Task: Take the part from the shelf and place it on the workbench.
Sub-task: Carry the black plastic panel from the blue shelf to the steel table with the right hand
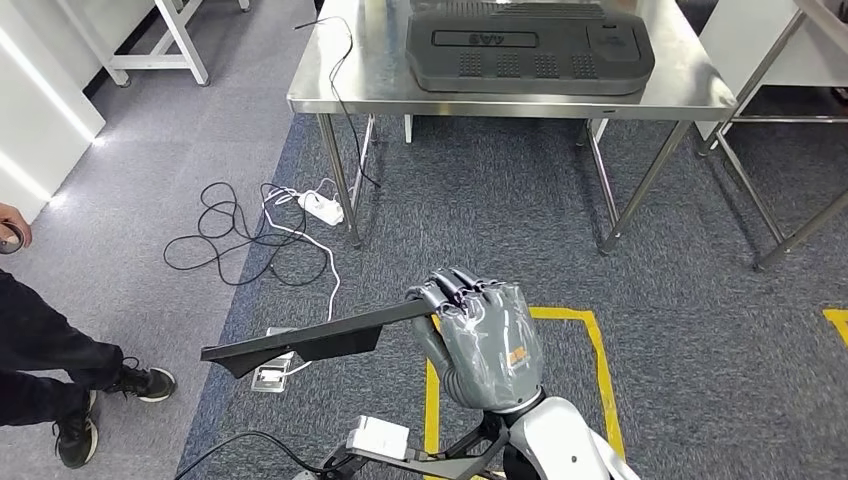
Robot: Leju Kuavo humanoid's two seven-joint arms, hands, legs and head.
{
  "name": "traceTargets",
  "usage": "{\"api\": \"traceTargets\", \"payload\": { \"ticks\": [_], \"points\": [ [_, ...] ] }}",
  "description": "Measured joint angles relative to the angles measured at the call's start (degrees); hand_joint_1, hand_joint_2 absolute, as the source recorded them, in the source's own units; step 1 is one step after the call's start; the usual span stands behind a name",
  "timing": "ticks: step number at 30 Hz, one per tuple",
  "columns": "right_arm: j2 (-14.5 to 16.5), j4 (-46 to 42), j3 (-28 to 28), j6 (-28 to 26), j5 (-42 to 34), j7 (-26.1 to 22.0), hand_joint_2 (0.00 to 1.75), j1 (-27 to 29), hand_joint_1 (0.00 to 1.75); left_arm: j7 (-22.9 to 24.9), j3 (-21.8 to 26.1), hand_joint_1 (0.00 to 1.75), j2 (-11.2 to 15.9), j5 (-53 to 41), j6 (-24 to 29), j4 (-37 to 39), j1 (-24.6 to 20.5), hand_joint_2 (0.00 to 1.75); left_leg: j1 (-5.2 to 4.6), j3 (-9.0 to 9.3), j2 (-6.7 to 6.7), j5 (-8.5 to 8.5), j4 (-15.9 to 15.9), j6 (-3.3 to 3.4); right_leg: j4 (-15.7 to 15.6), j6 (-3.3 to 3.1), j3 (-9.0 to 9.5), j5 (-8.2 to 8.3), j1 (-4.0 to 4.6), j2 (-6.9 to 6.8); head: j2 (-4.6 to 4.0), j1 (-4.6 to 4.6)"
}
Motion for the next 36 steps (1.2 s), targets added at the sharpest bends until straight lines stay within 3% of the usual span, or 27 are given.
{"api": "traceTargets", "payload": {
  "ticks": [2,5,7,9,11,12,13,15,16,17,19,20,22,23,25,27,28,29,31,32,33,36],
  "points": [
    [0.0,0.0,0.0,0.0,0.0,0.0,1.75,0.0,1.75,0.0,0.0,0.0,0.0,0.0,0.0,0.0,-0.1,1.75,0.01,0.4,-0.15,-1.1,0.5,-0.96,-5.1,-0.17,2.15,1.54,0.02,0.26,-0.01,0.5],
    [0.0,-0.1,0.0,0.0,0.0,0.0,1.75,0.1,1.75,0.1,0.0,0.0,0.1,0.0,0.0,0.0,-0.2,1.75,0.04,0.82,-0.21,-1.82,0.1,-2.01,-5.6,-1.9,2.56,0.07,0.34,0.4,-0.01,0.25],
    [0.1,-0.2,0.0,0.0,0.0,0.0,1.75,0.0,1.75,0.1,0.0,0.0,0.1,0.0,0.1,-0.1,-0.3,1.75,0.07,0.58,0.36,-2.77,1.9,-2.47,-5.9,-2.9,3.54,-0.73,0.32,0.17,-0.01,-0.05],
    [0.2,-0.2,0.0,0.0,0.1,0.0,1.75,-0.1,1.75,0.0,0.0,0.0,0.1,0.0,0.1,-0.1,-0.4,1.75,-0.07,-2.97,1.11,-4.76,8.7,-2.57,-6.2,-3.58,4.94,-1.67,0.47,-0.23,-0.01,-0.4],
    [0.2,-0.2,0.0,0.0,0.0,0.0,1.75,0.0,1.75,0.0,0.0,0.0,0.1,0.0,0.1,-0.1,-0.2,1.75,-0.26,-8.67,1.31,-6.0,16.7,-2.42,-6.3,-3.94,6.43,-2.86,0.84,-0.47,-0.01,-0.54],
    [0.2,-0.2,0.0,0.0,0.0,0.0,1.75,0.0,1.75,0.1,0.0,0.0,0.1,0.0,0.1,-0.1,0.0,1.75,-0.37,-10.79,1.32,-5.2,18.5,-2.23,-6.3,-4.04,7.29,-3.53,1.03,-0.5,-0.01,-0.53],
    [0.2,-0.2,0.0,0.0,0.0,0.0,1.75,0.0,1.75,0.1,0.0,0.0,0.1,0.0,0.1,-0.1,0.1,1.75,-0.51,-11.89,1.33,-3.17,18.0,-1.92,-6.3,-4.1,8.25,-4.24,1.2,-0.48,-0.01,-0.54],
    [0.2,-0.2,0.0,0.0,0.0,0.0,1.75,0.1,1.75,0.1,0.0,0.0,0.1,0.0,0.1,-0.1,0.2,1.75,-0.97,-11.39,1.35,3.08,11.8,-0.88,-6.4,-4.14,10.36,-5.8,1.41,-0.45,-0.01,-0.51],
    [0.1,-0.2,0.0,0.0,0.0,0.0,1.75,0.1,1.75,0.1,0.0,0.0,0.2,0.0,0.1,-0.1,0.2,1.75,-1.38,-10.85,1.43,5.44,9.0,-0.32,-6.5,-4.02,11.12,-6.48,1.5,-0.44,-0.01,-0.08],
    [0.1,-0.1,0.0,0.0,0.0,0.0,1.75,0.1,1.75,0.1,0.0,0.0,0.2,0.0,0.2,-0.1,0.3,1.75,-1.81,-10.31,1.52,6.73,6.8,0.25,-6.7,-3.8,11.6,-6.95,1.42,-0.41,-0.01,0.24],
    [0.1,-0.1,0.1,0.0,0.0,0.0,1.75,0.1,1.75,0.1,0.0,0.0,0.3,0.1,0.2,-0.1,0.3,1.75,-2.55,-9.7,1.7,6.21,5.0,1.07,-7.0,-3.13,11.93,-7.16,1.18,-0.44,-0.01,0.58],
    [0.2,-0.2,0.1,0.0,0.0,0.0,1.75,0.0,1.75,0.1,0.0,0.0,0.3,0.0,0.3,-0.1,0.2,1.75,-2.53,-9.01,1.67,5.66,3.8,1.4,-7.0,-2.78,12.02,-6.99,1.08,-0.51,-0.01,0.3],
    [0.2,-0.3,0.1,0.0,0.0,0.0,1.75,-0.1,1.75,0.1,0.0,0.0,0.4,0.0,0.6,-0.2,0.0,1.75,-2.12,-7.29,1.53,4.94,1.8,1.78,-4.6,-2.27,11.08,-6.65,1.1,-0.57,-0.01,0.18],
    [0.2,-0.3,0.1,0.0,0.0,0.0,1.75,-0.1,1.75,0.1,0.0,0.0,0.4,0.0,0.8,-0.2,-0.1,1.75,-1.83,-6.42,1.42,4.75,1.1,1.88,-2.1,-2.02,9.61,-6.85,1.1,-0.52,-0.01,0.19],
    [0.1,-0.3,0.1,0.0,0.0,0.0,1.75,-0.2,1.75,0.1,0.0,0.0,0.4,0.0,0.9,-0.2,-0.1,1.75,-1.58,-5.12,1.32,4.13,0.5,1.97,4.7,-1.47,4.75,-8.91,0.93,-0.39,-0.01,0.27],
    [0.0,-0.3,0.1,0.0,0.0,0.0,1.75,-0.1,1.75,0.2,0.0,0.0,0.4,0.0,1.0,-0.2,-0.1,1.75,-1.38,-3.99,1.25,3.11,0.5,1.73,8.3,-0.98,0.44,-10.74,0.76,-0.39,-0.01,0.27],
    [0.0,-0.3,0.1,0.0,0.0,0.0,1.75,-0.1,1.75,0.2,0.0,0.0,0.4,0.0,1.0,-0.2,0.0,1.75,-1.25,-3.34,1.2,2.54,0.6,1.54,7.6,-0.87,-0.42,-10.06,0.71,-0.39,-0.01,0.26],
    [0.0,-0.3,0.1,0.0,0.0,0.0,1.75,-0.1,1.75,0.2,0.0,0.0,0.4,0.0,1.0,-0.2,0.0,1.75,-1.1,-2.59,1.13,1.9,0.7,1.29,5.2,-0.85,-0.46,-8.0,0.66,-0.4,-0.01,0.28],
    [0.0,-0.3,0.1,0.0,0.0,0.0,1.75,-0.1,1.75,0.3,0.0,0.0,0.4,0.0,1.0,-0.2,-0.1,1.75,-0.86,-1.2,1.03,0.57,1.0,0.62,-1.8,-0.8,0.82,-2.05,0.65,-0.38,-0.01,0.4],
    [0.0,-0.3,0.1,0.0,0.0,0.0,1.75,-0.1,1.75,0.3,0.0,0.0,0.4,0.0,1.1,-0.2,-0.1,1.75,-0.82,-0.9,0.97,0.02,1.2,0.21,-4.2,-1.03,1.28,-0.38,0.75,-0.42,-0.01,0.62],
    [-0.1,-0.2,0.1,0.0,0.0,0.0,1.75,-0.1,1.75,0.3,0.0,0.0,0.4,0.0,1.1,-0.2,-0.2,1.75,-0.88,-0.76,0.96,-0.43,1.4,-0.23,-5.4,-1.41,1.39,0.66,0.84,-0.42,-0.01,0.66],
    [-0.1,-0.3,0.2,0.0,-0.1,0.1,1.75,-0.1,1.75,0.4,0.0,0.0,0.4,0.0,1.2,-0.2,-0.2,1.75,-0.94,-0.38,1.03,-1.1,1.9,-1.15,-5.5,-2.95,1.55,0.77,0.93,-0.46,-0.01,0.31]
  ]
}}
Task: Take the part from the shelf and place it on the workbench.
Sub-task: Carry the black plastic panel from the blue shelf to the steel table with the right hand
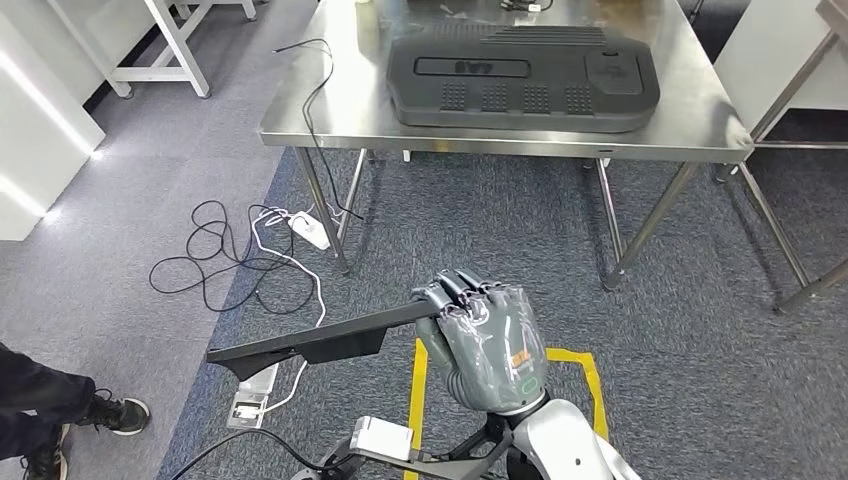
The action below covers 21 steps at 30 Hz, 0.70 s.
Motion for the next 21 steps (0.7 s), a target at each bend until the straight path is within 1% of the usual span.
{"api": "traceTargets", "payload": {
  "ticks": [1,2,3,5,6,7,8,10,11,12,13,14,16,17,18,20,21],
  "points": [
    [0.0,0.0,0.0,0.0,0.0,0.0,1.75,0.0,1.75,0.0,0.0,0.0,0.0,0.0,0.0,0.0,-0.1,1.75,0.07,-0.05,0.08,-0.45,0.9,-0.21,-0.1,-0.35,0.35,-0.18,-0.06,-0.03,0.0,-0.09],
    [0.0,0.0,0.0,0.0,0.0,0.0,1.75,-0.1,1.75,0.0,0.0,0.0,0.0,0.0,0.0,0.0,-0.1,1.75,0.13,-0.67,0.17,-1.36,2.6,-0.45,-0.2,-0.65,0.71,-0.29,-0.12,-0.07,0.0,-0.19],
    [0.0,0.0,0.0,0.0,0.0,0.0,1.75,-0.1,1.75,0.0,0.0,0.0,0.0,0.0,0.0,0.0,-0.2,1.75,0.2,-1.94,0.26,-2.72,5.5,-0.69,-0.3,-0.87,1.01,-0.44,-0.14,-0.12,0.0,-0.29],
    [0.0,0.0,0.0,0.0,0.0,0.0,1.75,-0.2,1.75,0.0,0.0,0.0,0.0,0.0,0.0,0.0,-0.2,1.75,0.25,-5.93,0.33,-5.67,12.5,-1.07,-0.3,-1.2,1.29,-0.78,0.01,-0.16,0.0,-0.45],
    [0.0,0.0,0.0,0.0,0.0,0.0,1.75,-0.1,1.75,0.0,0.0,0.0,0.0,0.0,0.0,0.0,-0.1,1.75,0.26,-7.59,0.33,-6.3,14.9,-1.13,-0.3,-1.28,1.4,-0.93,0.09,-0.13,0.0,-0.48],
    [0.0,0.0,0.0,0.0,0.0,0.0,1.75,-0.1,1.75,0.0,0.0,0.0,0.0,0.0,0.1,0.0,0.0,1.75,0.24,-8.48,0.34,-5.89,15.4,-1.07,-0.3,-1.31,1.54,-1.06,0.17,-0.08,0.0,-0.51],
    [0.0,0.0,0.0,0.0,0.0,0.0,1.75,-0.1,1.75,0.1,0.0,0.0,0.0,0.0,0.1,0.0,0.0,1.75,0.2,-8.3,0.34,-4.28,13.7,-0.87,-0.3,-1.3,1.75,-1.19,0.24,-0.02,0.0,-0.55],
    [0.0,0.0,0.0,0.1,0.0,0.0,1.75,-0.1,1.75,0.1,0.0,0.0,0.0,0.0,0.1,0.0,-0.1,1.75,-0.03,-6.0,0.42,0.4,6.5,-0.09,-0.3,-1.12,2.28,-1.45,0.33,0.02,0.0,-0.57],
    [0.0,0.0,0.0,0.1,0.0,0.0,1.75,-0.1,1.75,0.1,0.0,0.0,0.0,0.0,0.1,0.0,-0.1,1.75,-0.25,-5.07,0.53,1.48,3.3,0.27,-0.3,-0.96,2.41,-1.51,0.35,0.01,0.0,-0.54],
    [0.0,0.0,0.0,0.1,0.0,0.0,1.75,-0.1,1.75,0.1,0.0,0.0,0.0,0.0,0.1,0.0,-0.1,1.75,-0.47,-4.57,0.61,1.98,1.5,0.57,-0.3,-0.72,2.4,-1.56,0.34,-0.01,0.0,-0.56],
    [0.0,0.0,0.0,0.1,0.0,0.0,1.75,-0.1,1.75,0.2,0.0,0.0,0.0,0.0,0.1,0.0,-0.1,1.75,-0.63,-4.52,0.69,2.02,0.8,0.77,-0.3,-0.44,2.34,-1.62,0.34,-0.04,0.0,-0.59],
    [0.0,0.0,0.0,0.1,0.0,0.0,1.75,-0.1,1.75,0.2,0.0,0.0,0.0,0.0,0.1,0.0,0.0,1.75,-0.59,-4.57,0.69,2.05,0.6,0.52,-0.2,-0.59,2.29,-1.97,0.46,-0.06,0.0,-0.59],
    [0.0,0.0,0.0,0.1,0.0,0.0,1.75,-0.2,1.75,0.2,0.0,0.0,0.0,0.0,-0.1,0.0,0.1,1.75,-0.4,-4.44,0.65,3.08,0.3,0.03,-0.1,-1.5,2.39,-2.33,0.68,-0.13,0.0,-0.51],
    [0.0,0.0,0.0,0.1,0.0,0.0,1.75,-0.2,1.75,0.3,0.0,0.0,0.0,0.0,-0.1,0.0,0.1,1.75,-0.33,-4.4,0.62,3.15,0.2,-0.23,-0.1,-1.74,2.47,-2.43,0.75,-0.15,0.0,-0.42],
    [0.0,0.0,0.0,0.1,0.0,0.0,1.75,-0.2,1.75,0.3,0.0,0.0,0.0,0.0,-0.2,0.0,0.0,1.75,-0.41,-4.39,0.6,3.15,0.2,-0.11,-0.2,-1.47,2.53,-2.19,0.7,-0.16,0.0,-0.4],
    [0.0,0.0,0.0,0.1,0.0,0.0,1.75,-0.2,1.75,0.3,0.0,0.0,0.1,0.0,-0.3,0.0,0.0,1.75,-0.47,-4.38,0.58,3.13,0.3,0.08,-0.5,-0.52,2.72,-2.03,0.62,-0.14,0.0,-0.38],
    [0.0,0.0,0.0,0.1,-0.1,0.0,1.75,-0.2,1.75,0.3,0.0,0.0,0.1,0.0,-0.3,0.0,0.0,1.75,-0.47,-4.38,0.58,3.12,0.3,0.17,-0.6,-0.34,2.8,-1.94,0.6,-0.13,0.0,-0.38]
  ]
}}
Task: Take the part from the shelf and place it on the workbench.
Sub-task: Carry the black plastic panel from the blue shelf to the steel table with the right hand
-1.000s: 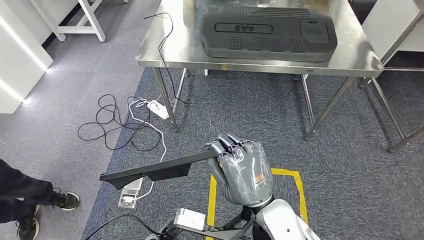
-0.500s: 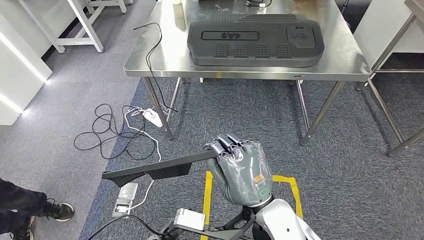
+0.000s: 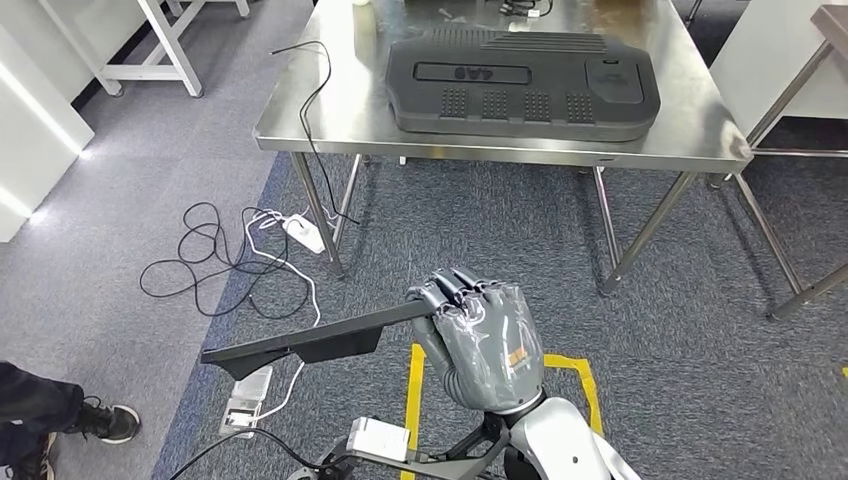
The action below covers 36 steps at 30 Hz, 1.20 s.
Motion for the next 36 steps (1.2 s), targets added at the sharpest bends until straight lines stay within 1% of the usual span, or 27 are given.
{"api": "traceTargets", "payload": {
  "ticks": [4,7,11,14,20,23,25,26,27,29,30,33,35,36],
  "points": [
    [0.0,0.0,0.0,0.0,0.0,0.0,1.75,0.0,1.75,0.2,0.0,0.0,0.0,0.0,0.1,0.0,0.0,1.75,-0.01,0.03,0.0,-0.08,0.0,0.31,-0.4,0.23,0.21,0.09,0.0,0.02,0.0,-0.02],
    [0.0,0.0,0.0,0.2,0.0,0.0,1.75,0.0,1.75,1.1,0.0,0.0,0.0,0.0,1.2,0.0,-0.1,1.75,-0.02,0.04,0.0,-0.15,0.0,0.42,-0.5,0.38,0.25,0.08,0.0,0.01,0.0,-0.02],
    [0.0,0.0,0.0,0.3,0.1,0.0,1.75,0.1,1.75,1.9,0.0,0.0,0.0,-0.4,2.6,0.0,-0.3,1.75,-0.02,0.06,0.0,-0.2,0.0,0.49,-0.6,0.49,0.25,0.04,0.0,0.01,0.0,-0.03],
    [0.0,0.0,0.0,0.3,0.1,0.0,1.75,0.1,1.75,2.2,0.0,0.0,0.0,-0.6,2.7,0.0,-0.4,1.75,0.0,0.06,0.01,-0.22,0.0,0.49,-0.6,0.49,0.24,0.04,0.03,0.01,0.0,-0.02],
    [0.0,0.0,0.0,0.5,0.1,0.0,1.75,0.3,1.75,2.2,0.0,0.0,0.0,-0.7,2.7,0.0,-0.4,1.75,-0.11,0.06,0.0,-0.38,0.1,0.7,-0.7,0.66,0.26,0.11,-0.1,-0.03,0.0,-0.05],
    [0.0,0.0,0.0,0.5,0.1,0.0,1.75,0.4,1.75,2.3,0.0,0.0,0.0,-0.7,2.7,0.0,-0.4,1.75,-0.25,0.06,-0.01,-0.4,0.1,0.95,-0.8,0.91,0.33,0.2,-0.22,-0.06,0.0,-0.05],
    [0.0,0.0,0.0,0.5,0.1,0.0,1.75,0.4,1.75,2.3,0.0,0.0,0.0,-0.7,2.7,-0.1,-0.4,1.75,0.01,0.51,-0.02,-0.01,-0.7,1.4,-0.7,1.26,0.51,0.03,-0.21,-0.05,0.0,-0.04],
    [0.0,0.0,0.0,0.5,0.1,0.0,1.75,0.4,1.75,2.3,0.0,0.0,-0.1,-0.7,2.6,-0.1,-0.4,1.75,0.22,0.87,-0.03,0.28,-1.3,1.67,0.1,1.45,0.24,-0.64,-0.2,0.01,0.0,-0.01],
    [0.0,0.0,0.0,0.5,0.1,0.0,1.75,0.4,1.75,2.4,0.0,0.0,-0.1,-0.7,2.6,-0.1,-0.4,1.75,0.46,1.22,-0.03,0.54,-1.8,1.9,2.1,1.63,-0.55,-1.88,-0.2,0.08,0.0,0.03],
    [0.0,-0.1,0.0,0.6,0.1,0.0,1.75,0.4,1.75,2.4,0.0,0.0,-0.1,-0.7,2.5,-0.1,-0.5,1.75,0.62,1.5,-0.06,0.72,-2.2,2.08,6.6,1.86,-2.56,-4.42,-0.32,0.19,0.0,0.09],
    [0.0,-0.1,0.0,0.6,0.1,0.0,1.75,0.4,1.75,2.4,0.0,0.0,-0.1,-0.7,2.5,-0.1,-0.5,1.75,0.63,1.51,-0.07,0.72,-2.2,2.09,8.0,1.92,-3.22,-5.12,-0.36,0.2,0.0,0.1],
    [0.0,-0.1,0.0,0.6,0.1,0.0,1.75,0.4,1.75,2.4,0.0,0.0,-0.1,-0.7,2.5,-0.1,-0.5,1.75,0.64,1.51,-0.08,0.71,-2.2,2.1,8.6,1.94,-3.54,-5.4,-0.38,0.2,0.0,0.1],
    [0.0,-0.1,0.0,0.6,0.2,0.0,1.75,0.6,1.75,2.5,0.0,0.0,-0.1,-0.7,2.5,-0.1,-0.5,1.75,0.7,1.51,-0.26,0.63,-2.1,2.03,12.2,2.15,-5.5,-6.43,-0.6,0.2,0.0,0.13],
    [0.0,0.0,0.0,0.7,0.2,0.0,1.75,0.7,1.75,2.5,0.0,0.0,-0.1,-0.7,2.5,-0.1,-0.5,1.75,0.97,1.61,-0.74,0.25,-1.8,1.58,10.3,2.47,-4.85,-4.74,-0.99,0.47,0.0,0.17]
  ]
}}
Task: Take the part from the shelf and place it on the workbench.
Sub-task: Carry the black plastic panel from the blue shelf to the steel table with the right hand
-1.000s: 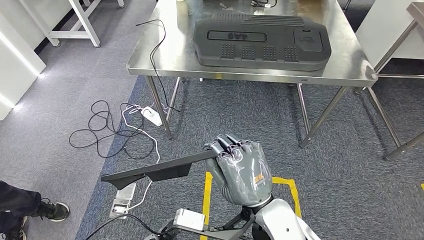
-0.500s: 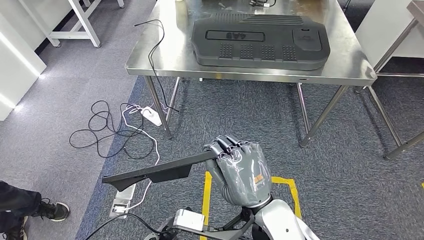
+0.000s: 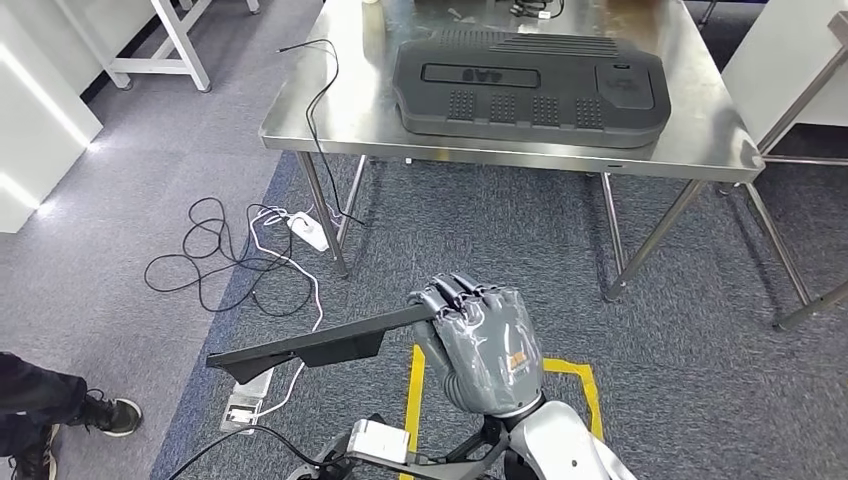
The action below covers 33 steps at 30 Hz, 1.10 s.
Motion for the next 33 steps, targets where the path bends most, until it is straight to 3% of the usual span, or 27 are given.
{"api": "traceTargets", "payload": {
  "ticks": [1,3,5,7,9,11,12,13,14,16,17,19,21,23,25,27,28,29,31,33],
  "points": [
    [0.0,0.0,0.0,0.1,0.0,0.0,1.75,0.1,1.75,0.0,0.0,0.0,0.0,0.0,0.0,0.0,0.0,1.75,0.19,-0.03,-0.54,-0.47,0.5,-0.61,-2.2,0.36,0.86,1.4,-0.31,0.65,0.0,0.14],
    [-0.1,0.0,0.0,0.2,0.2,0.0,1.75,0.1,1.75,0.1,0.0,0.0,0.0,-0.1,0.0,0.0,-0.2,1.75,0.59,-0.21,-1.64,-1.33,1.4,-1.95,-9.7,0.31,4.2,4.99,-0.69,1.76,0.0,0.3],
    [-0.1,0.0,0.0,0.3,0.3,0.1,1.75,0.1,1.75,0.1,0.0,0.0,0.0,-0.2,0.0,0.0,-0.1,1.75,0.75,-0.32,-2.1,-1.39,1.3,-2.64,-9.7,-0.62,4.26,4.52,-0.47,1.69,0.0,0.24],
    [0.0,-0.1,0.0,0.4,0.4,0.1,1.75,0.1,1.75,0.1,0.0,0.0,0.0,-0.2,0.0,0.0,-0.1,1.75,0.87,-0.4,-1.43,-2.0,2.1,-3.18,-9.9,-1.4,4.55,4.43,-0.43,1.04,0.0,0.03],
    [0.0,-0.1,0.0,0.4,0.5,0.1,1.75,0.0,1.75,0.1,0.0,0.0,0.0,-0.2,0.0,0.0,-0.3,1.75,0.72,-2.61,-0.08,-4.47,7.2,-3.41,-10.1,-2.12,4.98,4.19,-0.34,0.17,0.0,-0.33],
    [0.0,-0.1,0.0,0.4,0.6,0.1,1.75,0.0,1.75,0.1,0.0,0.0,0.0,-0.2,0.0,0.0,-0.4,1.75,0.55,-6.75,0.45,-7.4,15.0,-3.4,-10.1,-2.71,5.33,3.8,0.05,-0.7,0.0,-0.61],
    [0.0,-0.1,0.0,0.4,0.6,0.1,1.75,0.0,1.75,0.2,0.0,0.0,0.0,-0.3,0.0,0.0,-0.3,1.75,0.47,-8.36,0.48,-7.87,17.7,-3.28,-10.1,-2.91,5.53,3.61,0.27,-1.07,0.0,-0.67],
    [0.0,-0.1,0.0,0.4,0.6,0.1,1.75,0.0,1.75,0.2,0.0,0.0,0.0,-0.3,0.0,0.0,-0.2,1.75,0.34,-8.93,0.5,-7.14,18.1,-3.04,-10.1,-3.04,5.81,3.41,0.47,-1.39,0.0,-0.71],
    [0.0,-0.1,0.0,0.4,0.6,0.1,1.75,0.0,1.75,0.3,0.0,0.0,0.0,-0.3,0.0,0.0,-0.2,1.75,0.16,-8.46,0.58,-5.37,16.4,-2.66,-10.1,-3.09,6.18,3.18,0.64,-1.68,0.0,-0.76],
    [0.0,-0.1,0.0,0.4,0.7,0.1,1.75,0.0,1.75,0.3,0.0,0.0,0.0,-0.4,-0.1,0.0,-0.2,1.75,-0.45,-5.47,1.63,-0.95,9.0,-1.54,-10.1,-2.99,7.05,2.62,0.92,-2.28,0.0,-0.81],
    [0.0,-0.1,0.0,0.3,0.7,0.1,1.75,0.0,1.75,0.4,0.0,0.0,0.0,-0.4,-0.1,0.0,-0.3,1.75,-0.86,-4.17,2.32,0.36,5.8,-1.07,-10.1,-2.86,7.3,2.38,1.06,-2.53,0.0,-0.75],
    [0.0,-0.1,0.0,0.3,0.7,0.1,1.75,0.0,1.75,0.5,0.0,0.0,0.0,-0.5,-0.1,0.0,-0.4,1.75,-1.45,-3.33,3.13,0.67,3.1,-0.56,-10.2,-2.44,7.36,2.17,1.22,-3.11,0.0,-0.58],
    [0.0,-0.1,0.0,0.3,0.7,0.2,1.75,0.0,1.75,0.6,0.0,0.0,0.0,-0.5,-0.2,0.0,-0.4,1.75,-1.37,-3.35,2.56,0.73,2.3,-0.37,-10.3,-1.89,7.41,1.98,1.25,-3.67,0.0,-0.52],
    [0.0,-0.1,0.0,0.2,0.7,0.2,1.75,-0.1,1.75,0.7,0.0,0.0,0.0,-0.6,-0.2,0.0,-0.4,1.75,-0.92,-2.95,1.91,1.04,1.5,0.01,-8.6,-1.3,6.87,0.6,1.19,-2.81,0.0,-0.42],
    [0.0,-0.1,0.0,0.2,0.7,0.2,1.75,-0.1,1.75,0.7,0.0,0.0,-0.1,-0.7,-0.3,0.0,-0.6,1.75,-0.71,-2.67,1.33,1.18,1.2,0.32,-2.6,-0.88,4.02,-2.46,1.01,-1.2,0.0,-0.27],
    [-0.1,-0.1,0.0,0.2,0.7,0.2,1.75,0.0,1.75,0.7,0.0,0.0,-0.1,-0.9,-0.3,-0.1,-0.6,1.75,-0.71,-2.66,0.65,1.13,1.2,0.44,4.1,-0.65,0.21,-4.64,0.88,-0.63,0.0,-0.19],
    [-0.1,-0.1,0.0,0.2,0.7,0.2,1.75,0.1,1.75,0.7,0.0,0.0,-0.2,-0.9,-0.3,-0.1,-0.6,1.75,-0.7,-2.62,0.24,1.07,1.2,0.45,5.3,-0.59,-0.74,-4.28,0.83,-0.57,0.0,-0.15],
    [-0.2,-0.1,0.0,0.2,0.7,0.2,1.75,0.1,1.75,0.8,0.0,0.0,-0.2,-1.0,-0.3,-0.1,-0.5,1.75,-0.69,-2.56,-0.21,0.99,1.3,0.4,4.2,-0.61,-0.59,-2.78,0.77,-0.51,0.0,-0.15],
    [-0.2,-0.1,0.0,0.2,0.7,0.2,1.75,0.0,1.75,0.8,0.0,0.0,-0.2,-1.0,-0.3,-0.1,-0.6,1.75,-0.63,-2.41,-1.06,0.69,1.5,0.14,-3.0,-0.84,2.3,1.71,0.61,0.12,0.0,-0.1],
    [-0.2,-0.1,0.0,0.2,0.7,0.1,1.75,0.0,1.75,0.8,0.0,0.0,-0.3,-1.1,-0.3,-0.1,-0.6,1.75,-0.73,-2.59,-1.69,0.38,2.0,-0.35,-8.9,-1.15,4.71,3.93,0.58,0.97,0.0,-0.08]
  ]
}}
